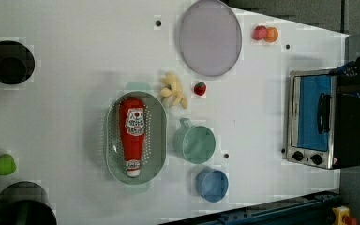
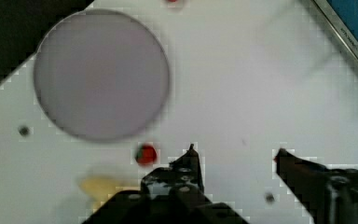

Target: Pick ketchup from strainer and place it on the table

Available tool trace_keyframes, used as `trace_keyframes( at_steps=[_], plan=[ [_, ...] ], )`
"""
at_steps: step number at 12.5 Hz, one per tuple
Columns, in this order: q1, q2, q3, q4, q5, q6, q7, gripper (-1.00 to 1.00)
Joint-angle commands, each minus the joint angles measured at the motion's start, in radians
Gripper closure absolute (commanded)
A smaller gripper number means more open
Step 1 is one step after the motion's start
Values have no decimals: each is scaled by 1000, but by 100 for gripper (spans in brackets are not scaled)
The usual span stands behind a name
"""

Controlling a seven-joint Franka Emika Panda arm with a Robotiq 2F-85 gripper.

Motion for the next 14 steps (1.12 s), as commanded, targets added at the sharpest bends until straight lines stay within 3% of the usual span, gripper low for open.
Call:
trace_keyframes(
  at_steps=[1, 3, 7, 14],
  plan=[
    [-76, -194, 61, -47, 21, -132, 73, -59],
    [-73, -190, 83, -47, 22, -130, 73, -99],
    [-55, -163, 200, -47, 22, -107, 73, -100],
    [-38, -64, 522, -58, 21, -43, 90, -100]
  ],
)
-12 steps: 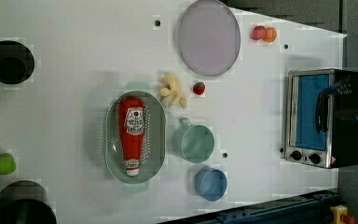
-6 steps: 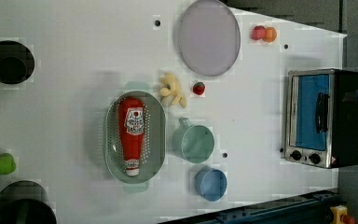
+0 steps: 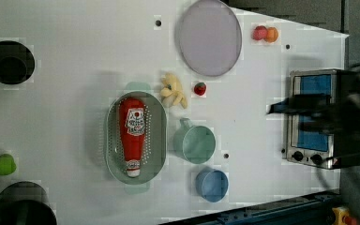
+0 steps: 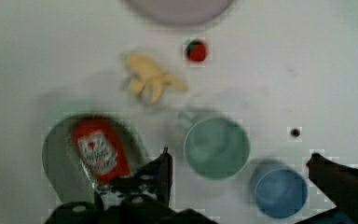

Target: Pick ketchup from strainer and place it on the table

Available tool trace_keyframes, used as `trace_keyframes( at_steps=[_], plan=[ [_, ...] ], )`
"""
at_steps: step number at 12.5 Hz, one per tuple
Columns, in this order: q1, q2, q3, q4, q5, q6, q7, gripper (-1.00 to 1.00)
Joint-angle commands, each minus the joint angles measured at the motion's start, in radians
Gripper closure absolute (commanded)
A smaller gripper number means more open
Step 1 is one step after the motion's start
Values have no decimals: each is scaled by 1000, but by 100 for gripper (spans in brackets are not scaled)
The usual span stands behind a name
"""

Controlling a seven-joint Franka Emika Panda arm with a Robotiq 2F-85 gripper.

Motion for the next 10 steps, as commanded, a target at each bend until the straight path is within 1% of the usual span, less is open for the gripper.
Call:
trace_keyframes(
  at_steps=[1, 3, 6, 8, 10],
  plan=[
    [12, 15, 114, -29, -2, 56, 57, -100],
    [15, 52, 185, -74, -2, 129, 57, -100],
    [17, 111, 261, -183, -3, 326, 61, -100],
    [19, 154, 283, -270, -12, 490, 77, -100],
    [23, 202, 283, -349, -56, 645, 78, -100]
  ],
)
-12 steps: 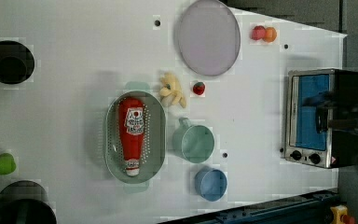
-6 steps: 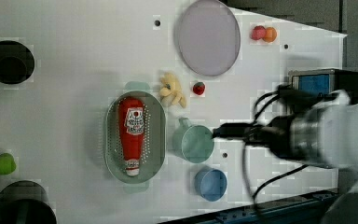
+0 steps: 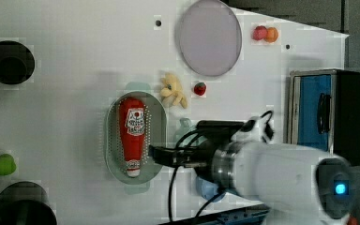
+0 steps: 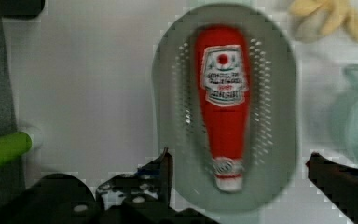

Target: Pick ketchup from strainer and place it on the table

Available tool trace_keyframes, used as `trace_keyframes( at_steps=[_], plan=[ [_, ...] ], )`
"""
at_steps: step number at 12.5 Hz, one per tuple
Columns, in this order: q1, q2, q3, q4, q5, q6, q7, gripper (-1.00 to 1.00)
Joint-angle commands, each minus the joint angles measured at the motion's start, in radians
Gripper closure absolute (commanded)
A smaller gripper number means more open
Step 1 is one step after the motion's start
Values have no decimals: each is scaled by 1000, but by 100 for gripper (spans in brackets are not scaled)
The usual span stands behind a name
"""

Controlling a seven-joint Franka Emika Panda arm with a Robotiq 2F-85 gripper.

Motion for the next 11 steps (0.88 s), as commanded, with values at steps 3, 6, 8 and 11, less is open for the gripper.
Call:
trace_keyframes(
  at_steps=[3, 6, 8, 11],
  plan=[
    [-29, 149, -28, -144, -149, 304, 103, -100],
    [-25, 270, -29, -147, -238, 384, 223, -100],
    [-24, 338, -40, -132, -330, 413, 244, -100],
    [-15, 415, -71, -89, -447, 423, 253, -100]
  ],
)
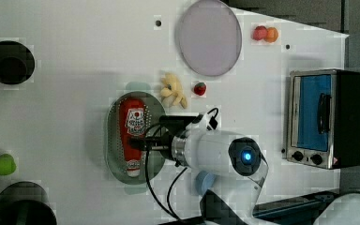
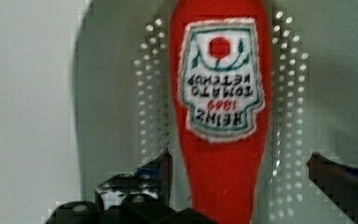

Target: Pick ketchup from strainer and place it on the table

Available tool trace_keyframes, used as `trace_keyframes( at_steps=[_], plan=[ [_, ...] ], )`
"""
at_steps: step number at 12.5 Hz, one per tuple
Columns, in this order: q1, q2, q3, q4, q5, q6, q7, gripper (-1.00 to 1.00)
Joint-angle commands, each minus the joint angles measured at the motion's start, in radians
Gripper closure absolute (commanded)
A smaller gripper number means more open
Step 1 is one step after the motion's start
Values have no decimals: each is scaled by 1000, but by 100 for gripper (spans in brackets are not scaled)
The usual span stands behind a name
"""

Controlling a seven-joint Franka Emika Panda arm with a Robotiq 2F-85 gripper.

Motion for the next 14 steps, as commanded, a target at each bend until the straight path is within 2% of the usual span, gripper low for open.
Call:
trace_keyframes(
  at_steps=[1, 6, 7, 10, 14],
  plan=[
    [13, 52, -22, 58, -58, 17, 57, -100],
    [73, 148, -72, 117, -82, 18, 119, -100],
    [87, 157, -84, 123, -94, 18, 121, -91],
    [108, 152, -101, 127, -95, 22, 121, -20],
    [101, 57, -61, 122, -77, -11, 121, -19]
  ],
)
